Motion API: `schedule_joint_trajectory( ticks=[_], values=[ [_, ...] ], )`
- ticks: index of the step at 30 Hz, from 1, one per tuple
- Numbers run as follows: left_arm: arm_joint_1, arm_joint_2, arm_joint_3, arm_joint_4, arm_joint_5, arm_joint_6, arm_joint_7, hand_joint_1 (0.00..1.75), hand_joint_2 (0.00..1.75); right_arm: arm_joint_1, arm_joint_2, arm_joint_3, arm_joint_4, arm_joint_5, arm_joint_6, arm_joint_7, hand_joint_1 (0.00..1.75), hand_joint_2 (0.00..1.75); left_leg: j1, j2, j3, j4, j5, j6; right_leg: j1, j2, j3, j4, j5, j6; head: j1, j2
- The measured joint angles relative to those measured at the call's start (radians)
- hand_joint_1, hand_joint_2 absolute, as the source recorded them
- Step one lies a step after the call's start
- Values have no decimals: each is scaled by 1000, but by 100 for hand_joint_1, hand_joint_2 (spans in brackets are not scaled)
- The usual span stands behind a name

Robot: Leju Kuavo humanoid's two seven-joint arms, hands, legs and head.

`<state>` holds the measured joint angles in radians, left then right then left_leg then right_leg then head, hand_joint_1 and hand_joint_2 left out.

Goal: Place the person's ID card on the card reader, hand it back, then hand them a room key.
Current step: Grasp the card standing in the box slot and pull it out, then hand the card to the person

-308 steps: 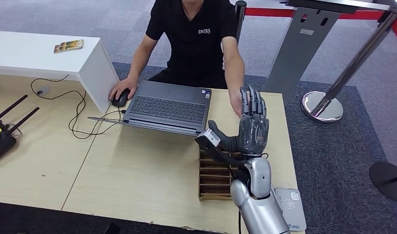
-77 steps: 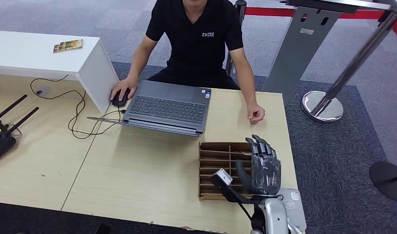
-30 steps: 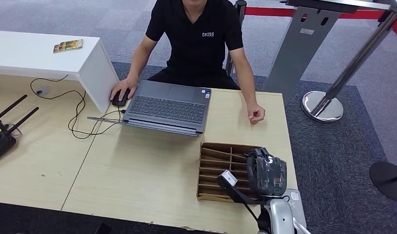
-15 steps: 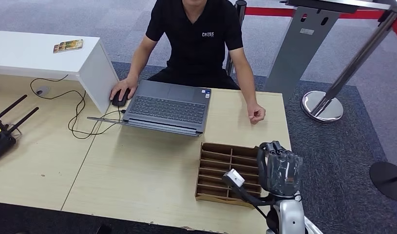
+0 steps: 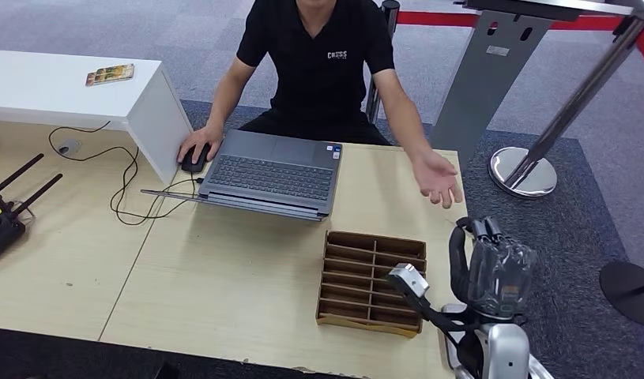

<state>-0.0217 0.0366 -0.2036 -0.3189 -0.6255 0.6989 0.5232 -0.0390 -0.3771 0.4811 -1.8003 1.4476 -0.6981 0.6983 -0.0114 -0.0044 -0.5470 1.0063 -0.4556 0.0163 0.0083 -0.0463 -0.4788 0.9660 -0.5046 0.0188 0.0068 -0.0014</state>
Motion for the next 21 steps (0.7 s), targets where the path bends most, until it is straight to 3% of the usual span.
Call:
schedule_joint_trajectory(
  ticks=[14, 21],
  values=[
    [-1, -1, 4, 0, -6, 0, -4, 0, 175, -8, 4, 9, -2, -36, 1, -1, 175, 175, 0, 0, 0, 0, 0, 0, 0, 0, 0, 0, 0, 0, 0, 0],
    [-3, -2, 4, 0, -6, 0, -4, 0, 175, -38, 36, 34, 14, -66, 1, -42, 175, 175, 0, 0, 0, 0, 0, 0, 0, 0, 0, 0, 0, 0, 0, 0]
  ],
)
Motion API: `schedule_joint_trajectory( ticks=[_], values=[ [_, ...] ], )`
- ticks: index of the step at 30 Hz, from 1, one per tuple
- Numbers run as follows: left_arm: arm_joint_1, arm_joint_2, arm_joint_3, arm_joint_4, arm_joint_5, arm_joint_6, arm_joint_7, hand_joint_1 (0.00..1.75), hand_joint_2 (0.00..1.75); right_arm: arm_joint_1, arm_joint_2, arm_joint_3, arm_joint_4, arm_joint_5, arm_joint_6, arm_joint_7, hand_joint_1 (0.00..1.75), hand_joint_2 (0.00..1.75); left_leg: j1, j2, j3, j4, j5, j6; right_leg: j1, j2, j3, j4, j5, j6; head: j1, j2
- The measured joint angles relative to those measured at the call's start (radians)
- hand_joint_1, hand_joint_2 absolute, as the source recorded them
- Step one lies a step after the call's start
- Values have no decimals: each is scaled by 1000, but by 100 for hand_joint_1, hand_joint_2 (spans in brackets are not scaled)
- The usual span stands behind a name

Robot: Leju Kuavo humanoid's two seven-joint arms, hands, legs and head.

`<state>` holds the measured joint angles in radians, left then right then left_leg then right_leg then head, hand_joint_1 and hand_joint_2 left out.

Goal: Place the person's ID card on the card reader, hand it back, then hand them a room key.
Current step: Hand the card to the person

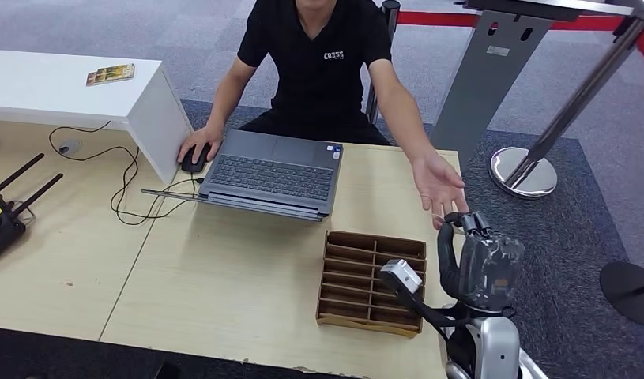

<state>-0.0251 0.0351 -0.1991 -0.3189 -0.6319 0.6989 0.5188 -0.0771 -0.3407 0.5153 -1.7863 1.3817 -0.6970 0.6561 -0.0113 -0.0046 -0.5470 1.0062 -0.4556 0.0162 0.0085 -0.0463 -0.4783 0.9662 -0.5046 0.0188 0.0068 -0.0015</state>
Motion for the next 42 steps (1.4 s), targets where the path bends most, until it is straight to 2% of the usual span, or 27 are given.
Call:
schedule_joint_trajectory(
  ticks=[6, 13, 18, 28, 42],
  values=[
    [-1, 0, 0, 0, 6, 0, -6, 0, 175, -12, 34, 14, 20, -27, 0, -59, 175, 175, 0, 0, 0, 0, 0, 0, 0, 0, 0, 0, 0, 0, 0, 0],
    [-2, -1, 0, 0, 16, 0, -12, 0, 175, -24, 96, 19, 57, -68, 0, -179, 175, 175, 0, 0, 0, 0, 0, 0, 0, 0, 0, 0, 0, 0, 0, 0],
    [-2, 0, -1, 0, 22, 0, -13, 0, 175, -29, 133, 16, 84, -73, 0, -224, 175, 175, 0, 0, 0, 0, 0, 0, 0, 0, 0, 0, 0, 0, 0, 0],
    [-2, 0, -1, 0, 28, 0, -17, 0, 175, -32, 175, 5, 117, -75, 0, -242, 175, 175, 0, 0, 0, 0, 0, 0, 0, 0, 0, 0, 0, 0, 0, 0],
    [-2, 0, -1, 1, 28, 0, -18, 0, 175, -32, 192, 0, 136, -75, 0, -244, 175, 175, 0, 0, 0, 0, 0, 0, 0, 0, 0, 0, 0, 0, 0, 0]
  ],
)
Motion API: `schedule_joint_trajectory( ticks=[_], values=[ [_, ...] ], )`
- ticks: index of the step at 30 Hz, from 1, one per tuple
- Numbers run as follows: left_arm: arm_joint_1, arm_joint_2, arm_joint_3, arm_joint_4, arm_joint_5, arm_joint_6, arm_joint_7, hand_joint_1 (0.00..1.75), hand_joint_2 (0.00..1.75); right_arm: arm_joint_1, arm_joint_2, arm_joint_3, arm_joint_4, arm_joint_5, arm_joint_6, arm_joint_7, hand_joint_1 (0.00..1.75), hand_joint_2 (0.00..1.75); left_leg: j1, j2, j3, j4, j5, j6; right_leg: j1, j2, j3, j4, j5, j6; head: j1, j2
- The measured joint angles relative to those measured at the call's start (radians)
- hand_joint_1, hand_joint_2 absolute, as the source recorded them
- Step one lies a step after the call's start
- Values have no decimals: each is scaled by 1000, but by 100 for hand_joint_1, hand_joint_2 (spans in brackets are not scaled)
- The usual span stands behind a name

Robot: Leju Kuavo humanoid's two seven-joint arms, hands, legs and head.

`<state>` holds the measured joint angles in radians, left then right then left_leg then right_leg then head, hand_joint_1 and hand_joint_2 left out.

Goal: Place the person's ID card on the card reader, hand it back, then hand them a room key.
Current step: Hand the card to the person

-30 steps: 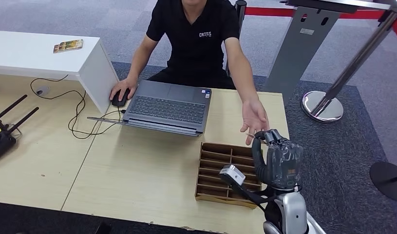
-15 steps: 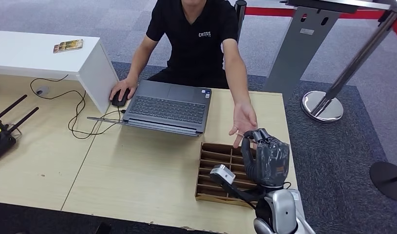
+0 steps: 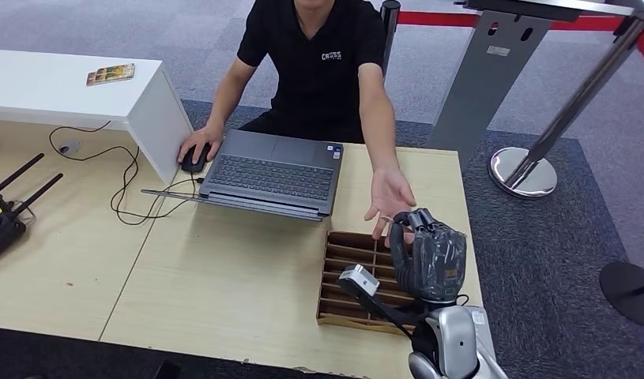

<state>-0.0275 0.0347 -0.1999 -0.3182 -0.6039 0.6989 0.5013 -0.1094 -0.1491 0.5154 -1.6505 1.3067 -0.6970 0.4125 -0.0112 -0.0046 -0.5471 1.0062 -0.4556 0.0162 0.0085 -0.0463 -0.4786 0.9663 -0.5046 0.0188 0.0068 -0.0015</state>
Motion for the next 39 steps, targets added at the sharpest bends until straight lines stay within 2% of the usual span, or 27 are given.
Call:
schedule_joint_trajectory(
  ticks=[24, 28, 38, 39],
  values=[
    [0, 0, 0, 0, 3, 0, 3, 0, 175, 1, 1, 0, 13, 3, 0, 13, 175, 175, 0, 0, 0, 0, 0, 0, 0, 0, 0, 0, 0, 0, 0, 0],
    [0, 0, 0, 0, 7, 0, 2, 0, 175, 1, 1, 0, 14, 12, 0, 20, 0, 175, 0, 0, 0, 0, 0, 0, 0, 0, 0, 0, 0, 0, 0, 0],
    [0, 0, 0, 0, 10, 0, 1, 0, 175, 1, 1, 0, 14, 21, 0, 26, 0, 175, 0, 0, 0, 0, 0, 0, 0, 0, 0, 0, 0, 0, 0, 0],
    [0, 0, 0, 0, 10, 0, 1, 0, 175, 1, 1, 0, 14, 21, 0, 27, 0, 131, 0, 0, 0, 0, 0, 0, 0, 0, 0, 0, 0, 0, 0, 0]
  ],
)
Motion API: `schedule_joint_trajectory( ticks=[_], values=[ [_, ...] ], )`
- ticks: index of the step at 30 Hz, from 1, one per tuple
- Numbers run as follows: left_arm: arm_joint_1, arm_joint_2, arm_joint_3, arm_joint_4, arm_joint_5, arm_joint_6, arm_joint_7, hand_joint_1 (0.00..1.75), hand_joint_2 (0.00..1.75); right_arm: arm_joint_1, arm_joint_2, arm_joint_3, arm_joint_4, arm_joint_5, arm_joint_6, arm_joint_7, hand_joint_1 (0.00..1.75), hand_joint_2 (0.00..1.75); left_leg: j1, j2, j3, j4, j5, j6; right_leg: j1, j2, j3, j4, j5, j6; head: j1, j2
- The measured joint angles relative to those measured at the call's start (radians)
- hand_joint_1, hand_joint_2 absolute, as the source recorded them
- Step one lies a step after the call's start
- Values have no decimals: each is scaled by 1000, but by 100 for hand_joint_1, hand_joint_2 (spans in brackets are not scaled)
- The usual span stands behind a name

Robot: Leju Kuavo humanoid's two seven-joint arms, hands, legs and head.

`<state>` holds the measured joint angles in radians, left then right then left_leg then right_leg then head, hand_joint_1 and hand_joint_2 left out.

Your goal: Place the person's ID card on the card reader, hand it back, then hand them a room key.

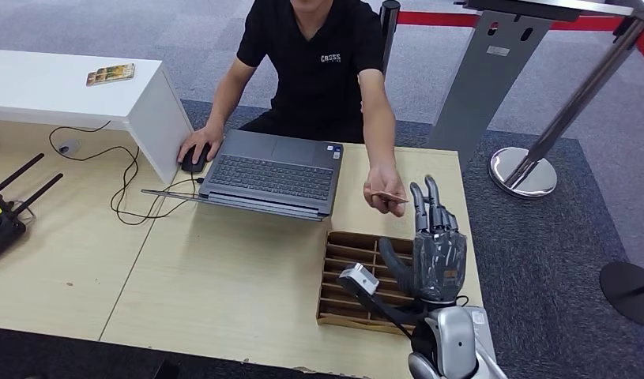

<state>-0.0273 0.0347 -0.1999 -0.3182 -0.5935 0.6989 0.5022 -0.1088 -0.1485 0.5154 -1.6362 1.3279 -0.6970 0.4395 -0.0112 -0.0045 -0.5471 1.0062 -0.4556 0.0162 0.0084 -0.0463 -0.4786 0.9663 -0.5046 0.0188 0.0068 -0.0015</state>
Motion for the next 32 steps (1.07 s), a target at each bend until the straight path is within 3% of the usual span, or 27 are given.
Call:
schedule_joint_trajectory(
  ticks=[3, 13, 17, 19, 22, 24, 27, 32],
  values=[
    [0, 0, 0, 0, 0, 0, 0, 0, 175, 0, 0, 0, 0, 1, 0, 6, 0, 0, 0, 0, 0, 0, 0, 0, 0, 0, 0, 0, 0, 0, 0, 0],
    [1, 0, 0, 0, 0, 0, 20, 0, 175, 13, 0, 0, -14, 52, 0, 59, 0, 0, 0, 0, 0, 0, 0, 0, 0, 0, 0, 0, 0, 0, 0, 0],
    [4, -1, 2, 0, -7, 0, 52, 0, 175, 74, 16, -27, -79, 53, -1, 45, 0, 175, 0, 0, 0, 0, 0, 0, 0, 0, -1, 0, 0, 0, 0, 0],
    [7, -2, 10, 0, -14, 0, 71, 0, 175, 129, 62, -78, -123, -49, -2, -112, 0, 175, 0, 0, 0, 0, 0, 0, 0, 0, -1, 0, 0, 0, 0, 0],
    [10, -8, 28, 0, -26, 0, 94, 0, 175, 207, 170, -202, -158, -259, -2, -512, 0, 175, 0, 0, 0, 0, 0, 0, 0, 0, -1, 0, -1, -1, 0, 0],
    [12, -14, 43, -1, -34, 0, 105, 0, 175, 248, 231, -287, -173, -327, -3, -672, 0, 175, 1, 0, 0, 0, 0, 0, 1, 0, -1, 0, -1, -1, 0, 0],
    [13, -21, 64, -1, -42, 0, 114, 0, 175, 291, 300, -389, -190, -358, -3, -663, 0, 175, 1, 0, 0, 0, 0, 0, 1, 0, -1, 0, -1, -2, 0, 0],
    [13, -27, 84, -2, -46, 0, 115, 0, 175, 326, 368, -483, -204, -362, -3, -640, 0, 175, 1, 0, 0, 0, 0, 0, 1, 0, -1, 0, -1, -2, 0, 0]
  ],
)
